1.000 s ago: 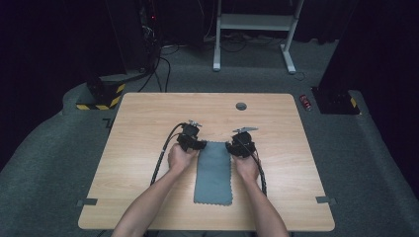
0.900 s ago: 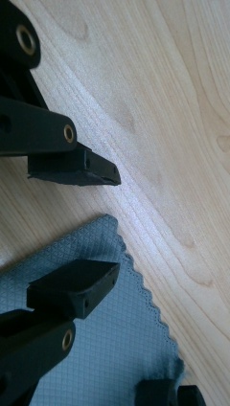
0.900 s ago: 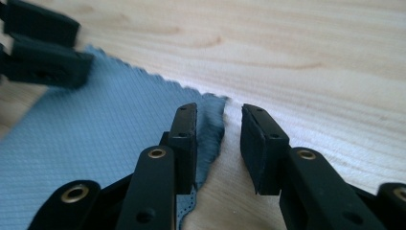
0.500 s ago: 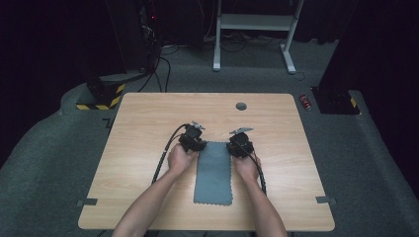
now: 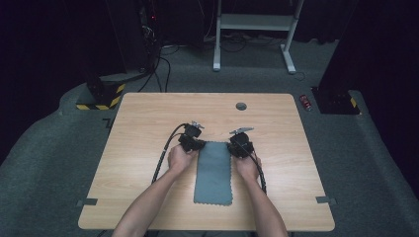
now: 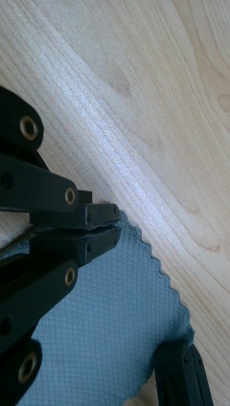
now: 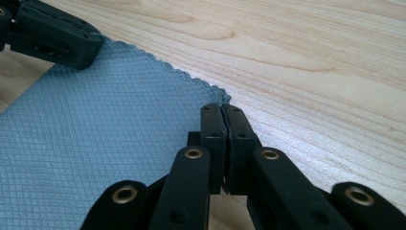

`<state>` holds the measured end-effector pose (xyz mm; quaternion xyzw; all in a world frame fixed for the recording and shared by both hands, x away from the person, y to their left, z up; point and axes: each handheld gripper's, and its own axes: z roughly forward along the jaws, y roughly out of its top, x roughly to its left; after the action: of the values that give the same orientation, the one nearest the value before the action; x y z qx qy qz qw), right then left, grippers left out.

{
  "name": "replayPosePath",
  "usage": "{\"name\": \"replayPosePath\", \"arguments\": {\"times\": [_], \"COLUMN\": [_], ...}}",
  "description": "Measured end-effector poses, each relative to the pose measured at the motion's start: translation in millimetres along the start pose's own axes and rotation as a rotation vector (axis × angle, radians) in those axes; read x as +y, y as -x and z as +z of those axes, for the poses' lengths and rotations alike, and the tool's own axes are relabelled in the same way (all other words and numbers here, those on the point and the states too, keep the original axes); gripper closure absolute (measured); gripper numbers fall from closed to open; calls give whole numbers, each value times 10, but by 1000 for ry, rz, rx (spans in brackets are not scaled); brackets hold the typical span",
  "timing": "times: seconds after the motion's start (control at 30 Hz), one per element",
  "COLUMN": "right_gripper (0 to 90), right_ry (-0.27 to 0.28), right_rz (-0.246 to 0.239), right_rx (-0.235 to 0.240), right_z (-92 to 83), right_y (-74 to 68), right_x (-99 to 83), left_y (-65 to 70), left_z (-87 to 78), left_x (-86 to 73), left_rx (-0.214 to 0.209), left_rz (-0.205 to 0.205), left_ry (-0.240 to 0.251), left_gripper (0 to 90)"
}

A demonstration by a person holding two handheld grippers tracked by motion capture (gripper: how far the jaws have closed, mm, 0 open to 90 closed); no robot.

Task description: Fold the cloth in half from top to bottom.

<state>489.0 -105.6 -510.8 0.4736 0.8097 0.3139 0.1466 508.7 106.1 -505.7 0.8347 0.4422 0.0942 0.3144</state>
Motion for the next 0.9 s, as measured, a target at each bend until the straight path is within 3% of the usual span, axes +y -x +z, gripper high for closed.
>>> {"name": "replayPosePath", "arguments": {"times": [0.13, 0.27, 0.37, 0.57, 0.9], "right_gripper": [886, 887, 888, 889, 892], "right_ry": [3, 14, 22, 27, 55], "right_rz": [7, -15, -21, -12, -56], "right_rx": [11, 15, 16, 26, 23], "right_z": [-23, -91, -130, -183, -417], "right_y": [14, -5, -6, 10, -73], "right_x": [-3, 14, 24, 41, 210], "left_y": [-25, -40, -40, -37, -69], "left_z": [-7, -29, -64, -164, -368], "left_x": [4, -12, -12, 10, 71], "left_rx": [-17, -36, -47, -64, -79], "left_rz": [-6, -26, -15, -11, -12], "left_ry": [-8, -2, 2, 35, 81], "left_gripper": [877, 878, 878, 879, 880]}}
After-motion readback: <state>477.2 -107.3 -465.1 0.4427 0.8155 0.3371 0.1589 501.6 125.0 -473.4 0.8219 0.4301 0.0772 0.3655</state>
